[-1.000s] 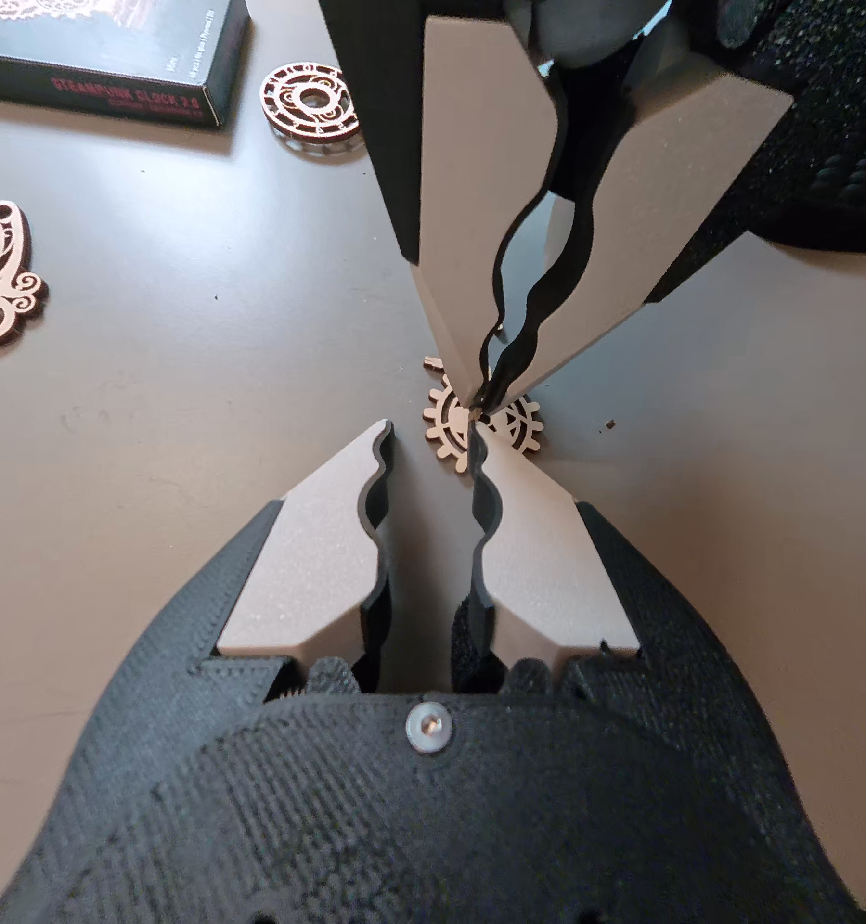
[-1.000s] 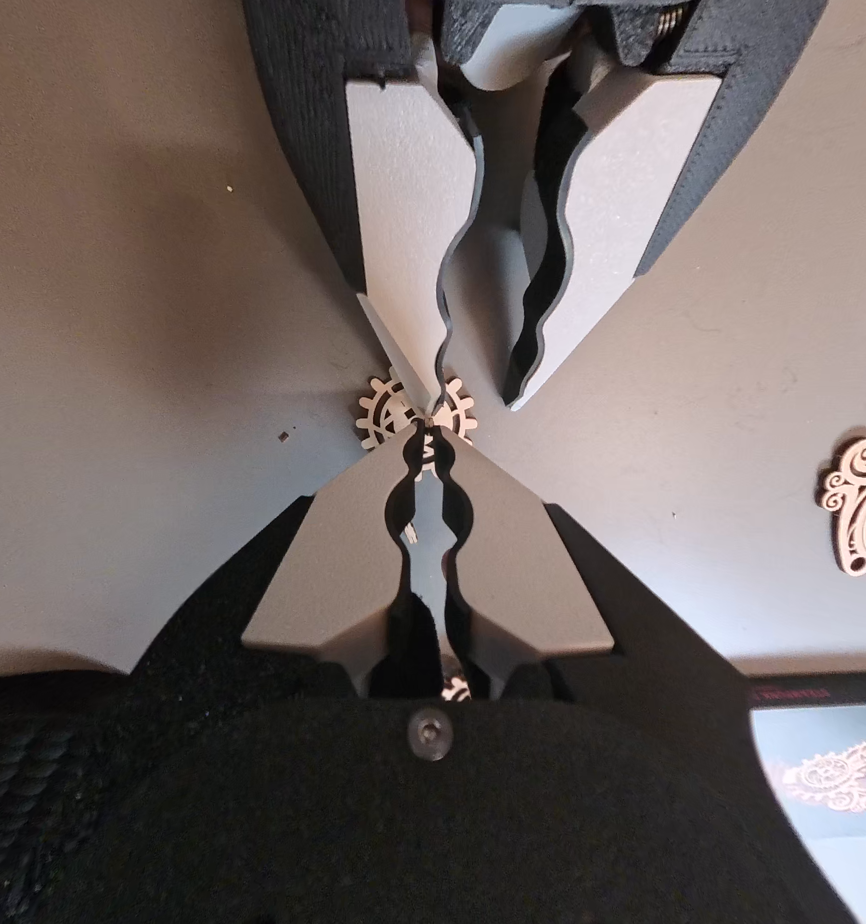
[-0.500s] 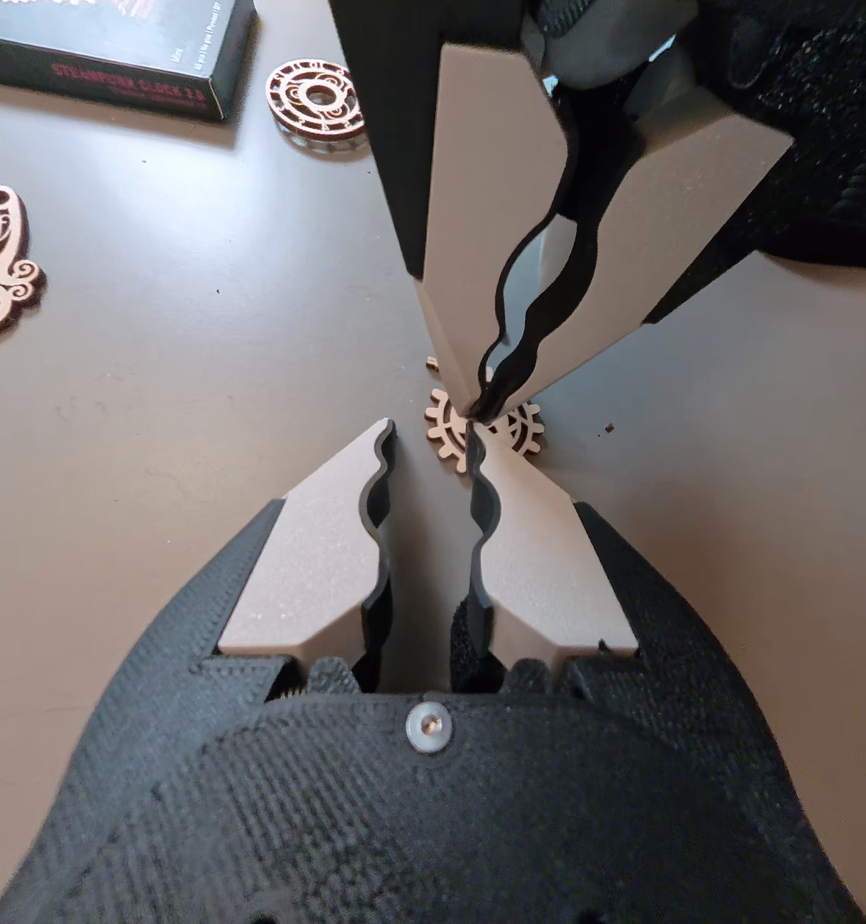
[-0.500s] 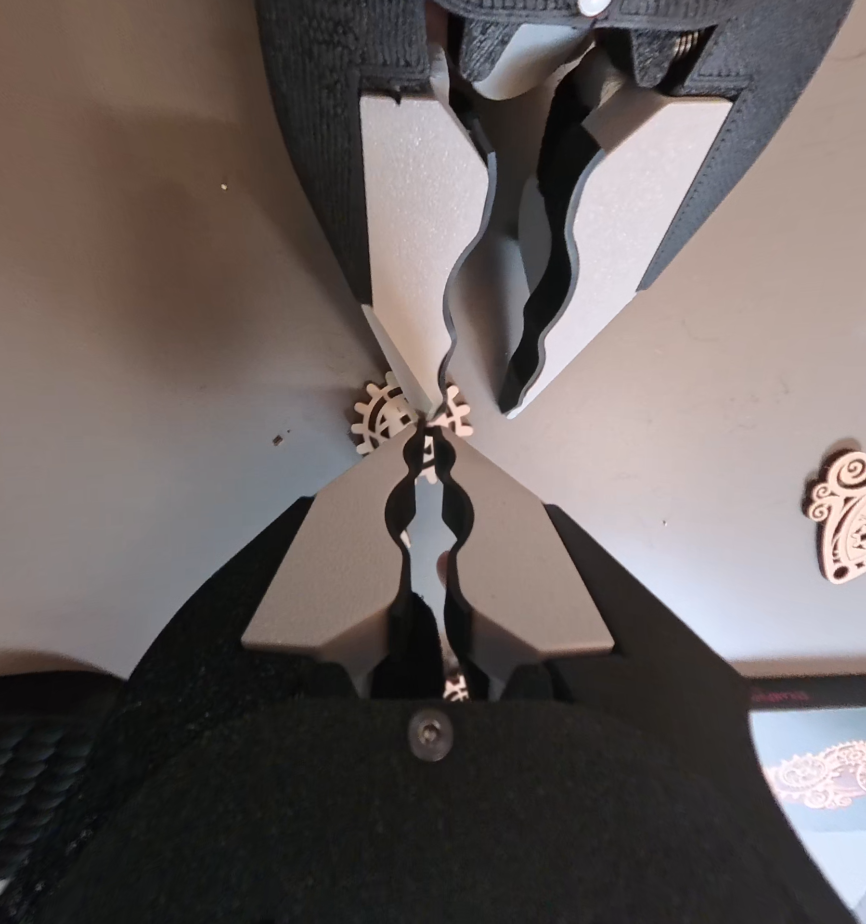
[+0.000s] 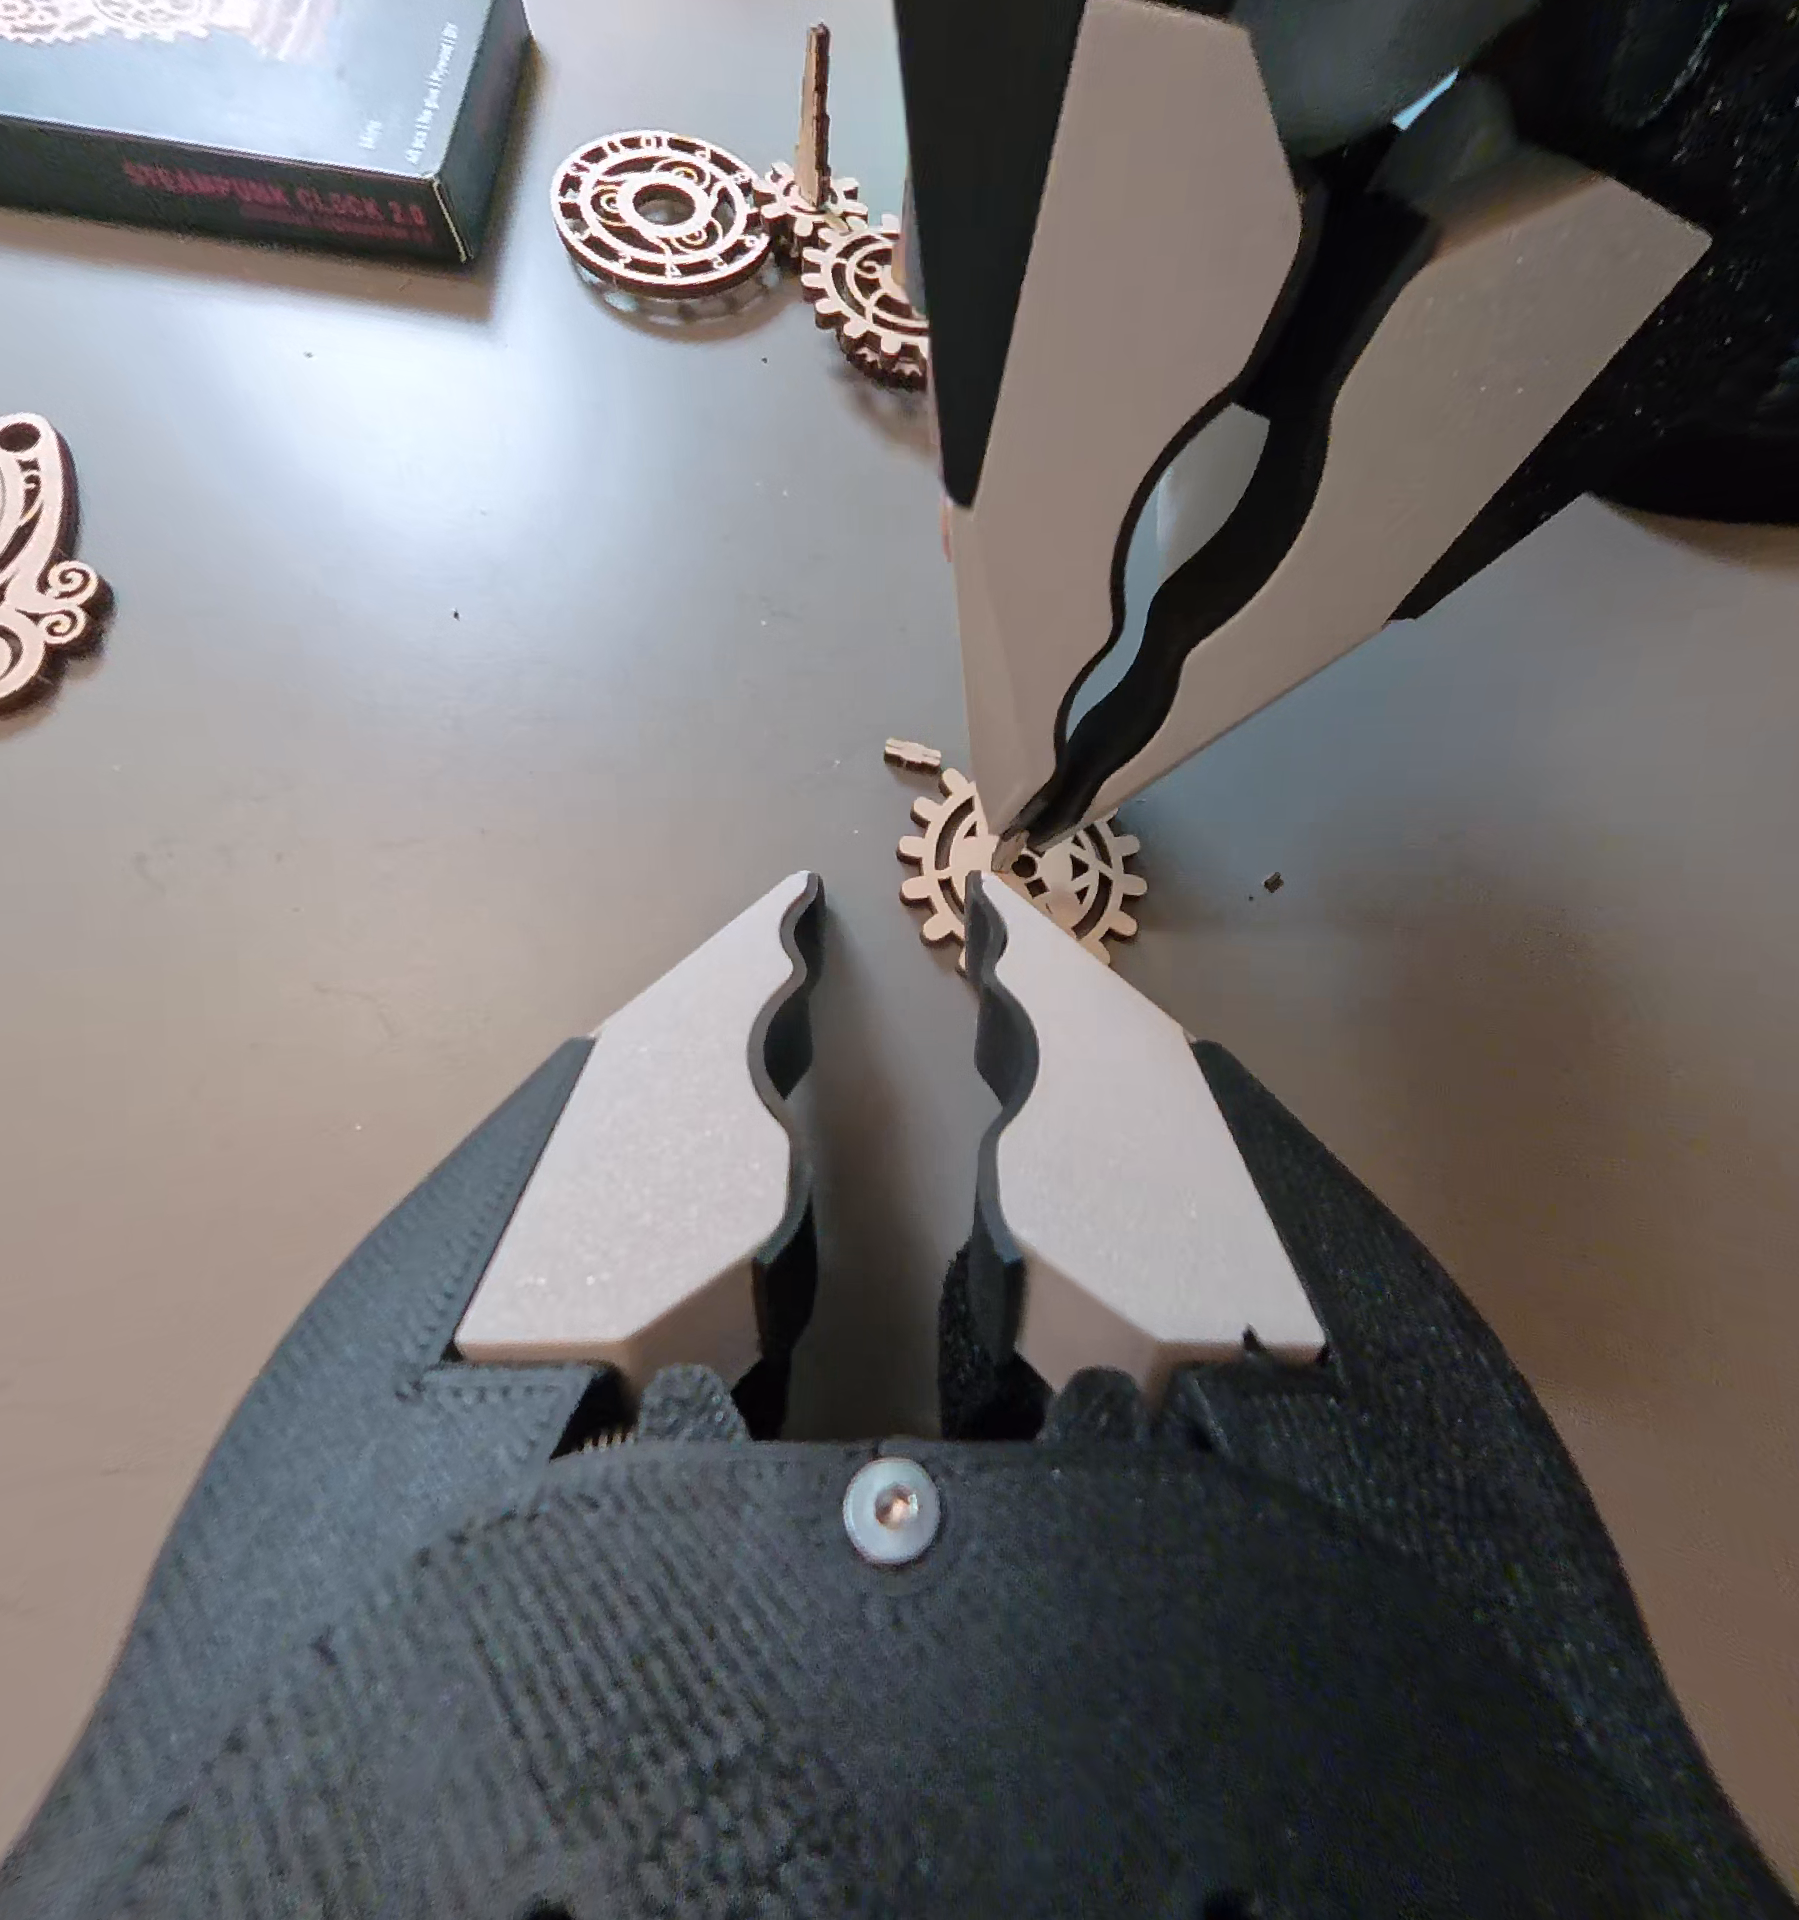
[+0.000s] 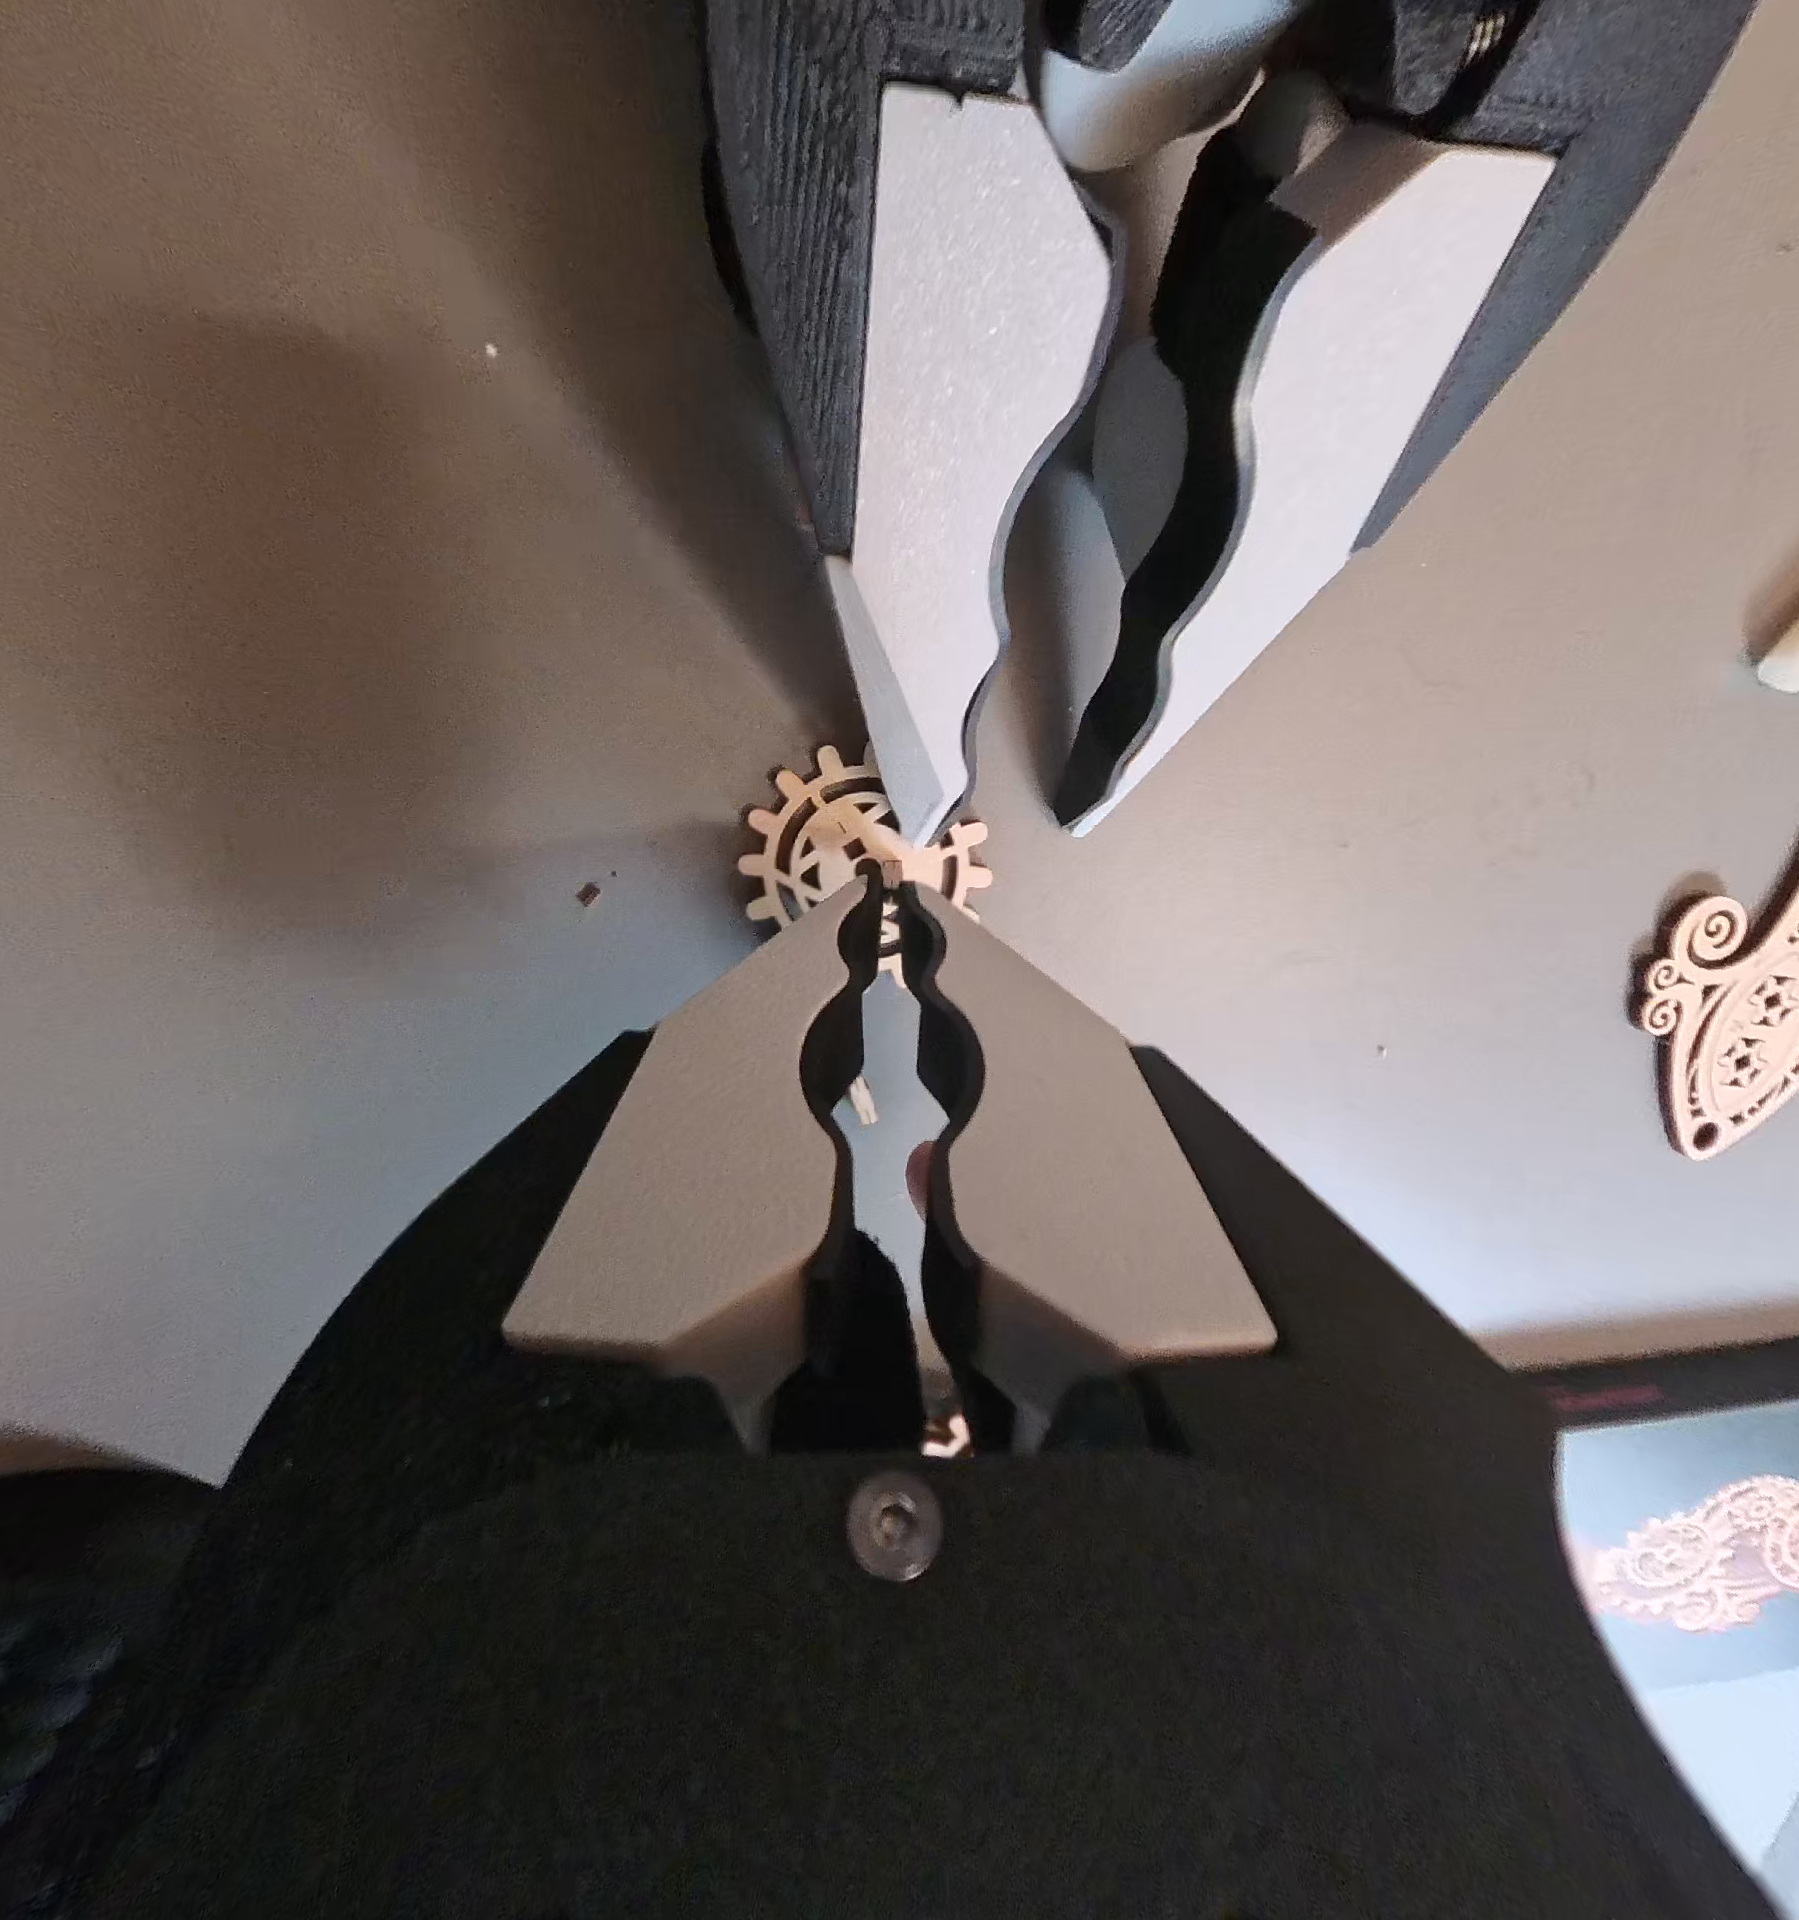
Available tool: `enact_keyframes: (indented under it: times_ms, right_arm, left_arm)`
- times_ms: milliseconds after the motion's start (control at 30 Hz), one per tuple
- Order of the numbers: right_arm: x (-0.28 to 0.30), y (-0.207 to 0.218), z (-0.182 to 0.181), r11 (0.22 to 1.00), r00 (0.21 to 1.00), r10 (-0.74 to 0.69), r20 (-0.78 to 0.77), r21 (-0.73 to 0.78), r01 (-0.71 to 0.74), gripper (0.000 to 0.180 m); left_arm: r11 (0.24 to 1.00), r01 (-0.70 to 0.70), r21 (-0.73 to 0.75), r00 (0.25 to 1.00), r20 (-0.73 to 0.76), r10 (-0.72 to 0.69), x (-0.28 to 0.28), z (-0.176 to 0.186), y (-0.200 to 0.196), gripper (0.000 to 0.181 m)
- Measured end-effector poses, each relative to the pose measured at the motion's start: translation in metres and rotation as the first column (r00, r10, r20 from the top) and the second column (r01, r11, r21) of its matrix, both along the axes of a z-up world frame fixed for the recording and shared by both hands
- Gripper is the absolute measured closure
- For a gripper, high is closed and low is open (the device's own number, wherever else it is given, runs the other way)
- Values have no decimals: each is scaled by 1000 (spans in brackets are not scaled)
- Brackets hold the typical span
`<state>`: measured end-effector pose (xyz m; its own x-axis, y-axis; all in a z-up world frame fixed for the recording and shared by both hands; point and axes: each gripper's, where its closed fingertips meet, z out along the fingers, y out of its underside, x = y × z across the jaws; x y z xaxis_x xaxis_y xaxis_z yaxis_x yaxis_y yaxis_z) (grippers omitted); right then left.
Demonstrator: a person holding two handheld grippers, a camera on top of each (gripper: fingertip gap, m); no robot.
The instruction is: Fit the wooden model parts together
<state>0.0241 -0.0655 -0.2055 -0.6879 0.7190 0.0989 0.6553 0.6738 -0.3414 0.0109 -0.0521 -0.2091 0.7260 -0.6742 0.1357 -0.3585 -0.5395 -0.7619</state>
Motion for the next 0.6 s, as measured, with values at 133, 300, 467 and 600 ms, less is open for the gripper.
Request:
enact_keyframes:
  times_ms: [133, 300, 467, 600]
  right_arm:
    - [-2, -1, 0, 1000, 1000, -2, -3, 1, 2, 180]
    - [-3, -3, -1, 1000, 999, 13, 36, 12, -13, 179]
    - [-5, -3, -2, 1000, 999, 16, 50, -5, -16, 180]
    - [-4, -3, -2, 1000, 999, 13, 47, -9, -13, 179]
  left_arm:
    - [1000, -3, -1, 1000, 1, 3, 0, 0, 0, 155]
    - [1000, -4, 0, 1000, 2, 4, 1, 0, -1, 157]
    - [1000, -3, -3, 1000, 6, 3, 1, 0, -1, 158]
    - [1000, -2, -2, 1000, 6, 2, 1, 0, -1, 158]
